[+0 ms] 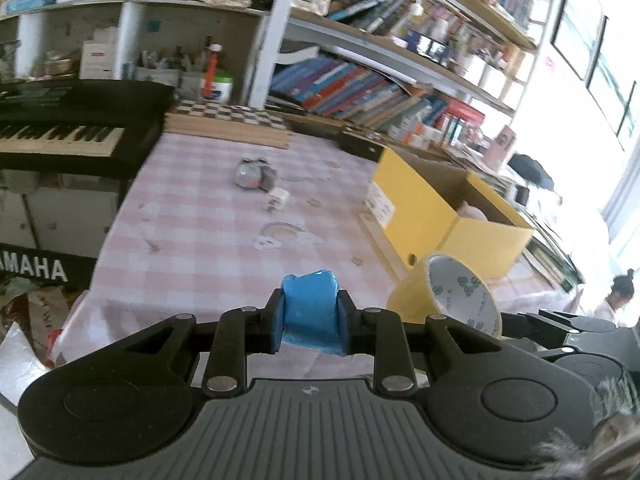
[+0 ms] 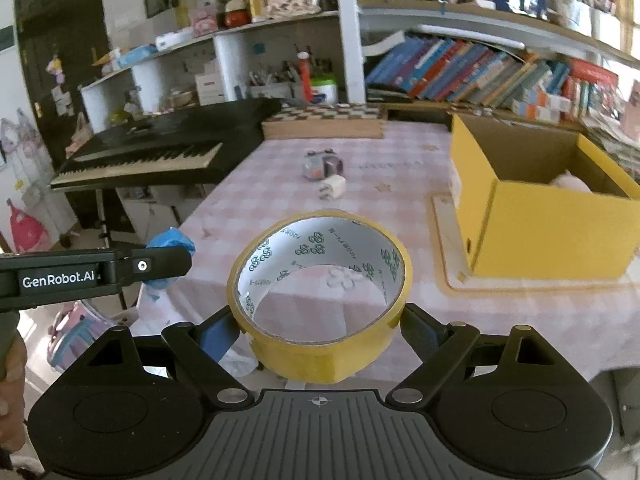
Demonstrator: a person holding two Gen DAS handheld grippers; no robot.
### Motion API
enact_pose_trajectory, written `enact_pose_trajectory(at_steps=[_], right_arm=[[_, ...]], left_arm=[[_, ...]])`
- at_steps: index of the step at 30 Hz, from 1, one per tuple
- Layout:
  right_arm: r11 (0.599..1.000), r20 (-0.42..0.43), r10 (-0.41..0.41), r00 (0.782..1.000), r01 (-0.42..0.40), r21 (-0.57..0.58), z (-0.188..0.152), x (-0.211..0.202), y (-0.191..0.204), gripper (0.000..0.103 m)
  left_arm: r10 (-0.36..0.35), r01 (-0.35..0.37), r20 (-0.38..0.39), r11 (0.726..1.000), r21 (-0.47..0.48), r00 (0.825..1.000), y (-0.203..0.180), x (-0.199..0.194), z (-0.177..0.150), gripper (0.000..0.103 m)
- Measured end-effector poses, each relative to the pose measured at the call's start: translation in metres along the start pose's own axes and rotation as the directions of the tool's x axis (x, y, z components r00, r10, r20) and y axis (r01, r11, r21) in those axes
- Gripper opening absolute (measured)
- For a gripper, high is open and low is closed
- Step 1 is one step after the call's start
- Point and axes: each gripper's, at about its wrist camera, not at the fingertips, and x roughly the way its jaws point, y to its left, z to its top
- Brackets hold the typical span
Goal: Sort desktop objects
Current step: 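Carry the blue item and tape roll with both tools to the yellow box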
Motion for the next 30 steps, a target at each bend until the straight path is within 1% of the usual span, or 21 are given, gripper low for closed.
enact_pose_trajectory(at_steps=[5, 11, 19, 25, 30], right_arm=[[0.999, -0.012, -0.029, 1.000, 0.029, 0.037, -0.008, -0.008, -0.009, 0.089], [0.994, -0.026, -0.077, 0.997, 0.078, 0.078, -0.020, -0.021, -0.023, 0.089], [0.978, -0.031, -0.149, 0.988, 0.152, 0.143, -0.032, -0.038, -0.046, 0.089], [0.962, -0.035, -0.199, 0.979, 0.202, 0.185, -0.038, -0.050, -0.068, 0.089], [0.945, -0.043, -0.232, 0.972, 0.236, 0.226, -0.039, -0.053, -0.087, 0.089]], left_arm=[[-0.034, 0.034, -0.015, 0.999, 0.026, 0.999, -0.012, 0.003, -0.003, 0.024], [-0.095, 0.097, -0.049, 0.993, 0.060, 0.994, -0.031, 0.013, -0.006, 0.024], [-0.169, 0.179, -0.095, 0.978, 0.110, 0.981, -0.061, 0.030, -0.008, 0.024], [-0.223, 0.241, -0.125, 0.959, 0.148, 0.967, -0.088, 0.045, -0.008, 0.024], [-0.240, 0.262, -0.141, 0.950, 0.169, 0.961, -0.104, 0.055, -0.008, 0.024]])
